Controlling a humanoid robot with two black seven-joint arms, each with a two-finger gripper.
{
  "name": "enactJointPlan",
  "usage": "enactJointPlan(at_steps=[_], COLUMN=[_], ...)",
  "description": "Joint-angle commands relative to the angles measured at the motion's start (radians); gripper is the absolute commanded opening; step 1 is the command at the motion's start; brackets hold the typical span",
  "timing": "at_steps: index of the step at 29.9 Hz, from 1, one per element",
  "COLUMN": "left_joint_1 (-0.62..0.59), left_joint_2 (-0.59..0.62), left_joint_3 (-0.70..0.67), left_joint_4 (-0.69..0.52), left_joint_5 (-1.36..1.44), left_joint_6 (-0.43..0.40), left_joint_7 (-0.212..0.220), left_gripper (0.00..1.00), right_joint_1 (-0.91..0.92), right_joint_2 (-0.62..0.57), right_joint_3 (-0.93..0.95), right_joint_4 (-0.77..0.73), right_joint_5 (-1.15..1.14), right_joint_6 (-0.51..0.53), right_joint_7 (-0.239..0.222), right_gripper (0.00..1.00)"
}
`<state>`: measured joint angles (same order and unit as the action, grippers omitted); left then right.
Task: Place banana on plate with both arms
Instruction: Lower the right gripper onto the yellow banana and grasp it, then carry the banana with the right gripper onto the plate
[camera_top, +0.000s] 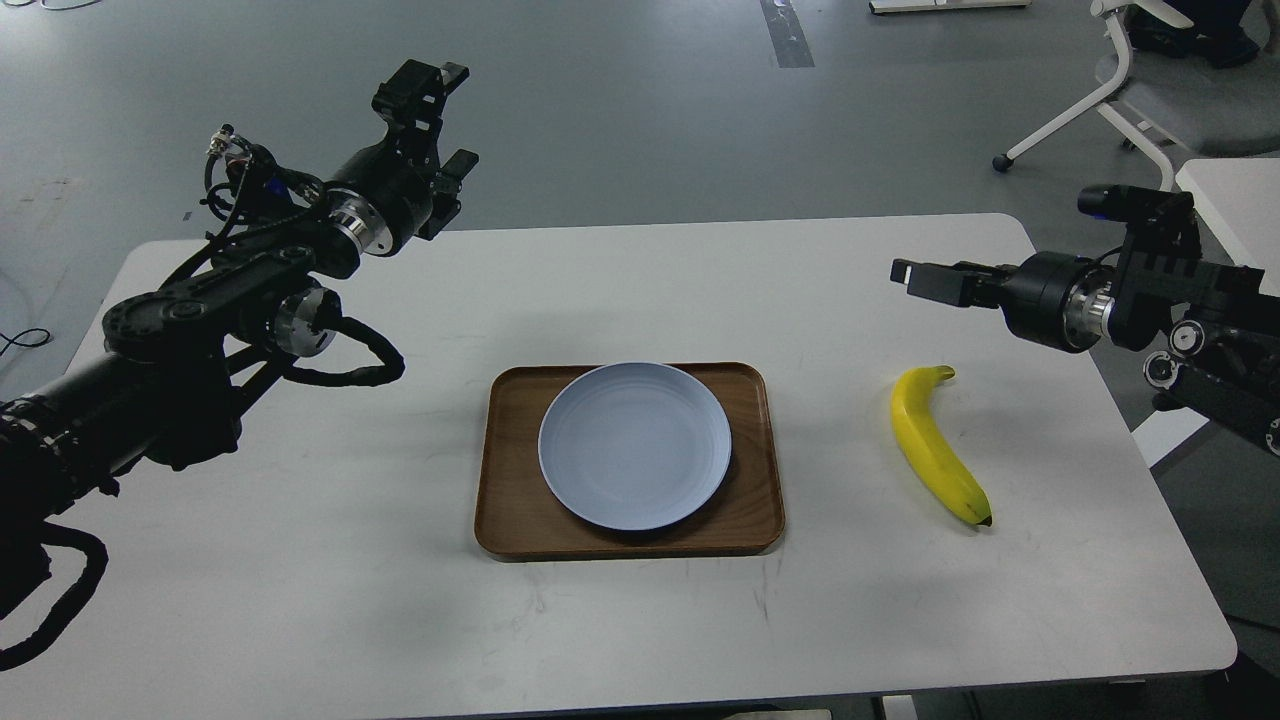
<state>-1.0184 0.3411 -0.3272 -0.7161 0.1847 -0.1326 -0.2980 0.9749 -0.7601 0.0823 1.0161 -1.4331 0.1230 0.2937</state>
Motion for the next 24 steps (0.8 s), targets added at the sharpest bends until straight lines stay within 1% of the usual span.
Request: enactJointPlan(at_steps=[1,2,4,6,9,12,15,18,19,20,21,22,24], left_joint_1=[0.035,0.050,0.067,0.081,0.089,0.095,0.096,0.096,0.096,0.096,0.096,0.096,0.100], left_joint_2=[0.012,0.015,0.016,0.019,0.029,0.042,0.052,0.055,0.055,0.055,0.055,0.053,0.053], left_joint_3=[-0.104,-0.134,-0.167,-0.174,-0.176,-0.176,-0.176,-0.174,-0.174,-0.174,-0.173,-0.170,-0.165], left_joint_4=[0.001,0.001,0.001,0.000,-0.002,-0.008,-0.009,-0.009,-0.009,-0.009,-0.009,-0.009,-0.011], left_joint_5=[-0.040,-0.050,-0.065,-0.067,-0.067,-0.067,-0.065,-0.057,-0.057,-0.056,-0.054,-0.053,-0.051], left_joint_6=[-0.085,-0.097,-0.097,-0.099,-0.101,-0.102,-0.102,-0.102,-0.102,-0.101,-0.101,-0.101,-0.099], left_joint_7=[0.101,0.129,0.149,0.140,0.137,0.120,0.117,0.117,0.117,0.117,0.117,0.117,0.117], left_gripper=[0.98,0.98,0.98,0.98,0.98,0.98,0.98,0.98,0.98,0.98,0.98,0.98,0.98], right_joint_1=[-0.002,-0.010,-0.019,-0.025,-0.036,-0.047,-0.054,-0.073,-0.076,-0.079,-0.088,-0.094,-0.099], right_joint_2=[-0.013,-0.004,0.005,0.008,0.008,0.007,-0.002,-0.008,-0.007,-0.007,-0.004,-0.001,0.004], right_joint_3=[-0.091,-0.116,-0.151,-0.182,-0.196,-0.194,-0.200,-0.202,-0.202,-0.202,-0.202,-0.202,-0.200], right_joint_4=[0.024,0.038,0.065,0.075,0.072,0.073,0.073,0.073,0.073,0.073,0.073,0.073,0.070], right_joint_5=[-0.082,-0.090,-0.092,-0.092,-0.092,-0.090,-0.090,-0.090,-0.090,-0.090,-0.090,-0.092,-0.092], right_joint_6=[-0.006,-0.009,-0.014,-0.019,-0.031,-0.034,-0.031,-0.031,-0.031,-0.031,-0.031,-0.031,-0.042], right_joint_7=[0.025,0.025,0.025,0.024,0.024,0.016,0.005,0.005,0.005,0.005,0.005,0.005,0.005], right_gripper=[0.93,0.92,0.91,0.91,0.89,0.88,0.85,0.66,0.63,0.57,0.43,0.32,0.29])
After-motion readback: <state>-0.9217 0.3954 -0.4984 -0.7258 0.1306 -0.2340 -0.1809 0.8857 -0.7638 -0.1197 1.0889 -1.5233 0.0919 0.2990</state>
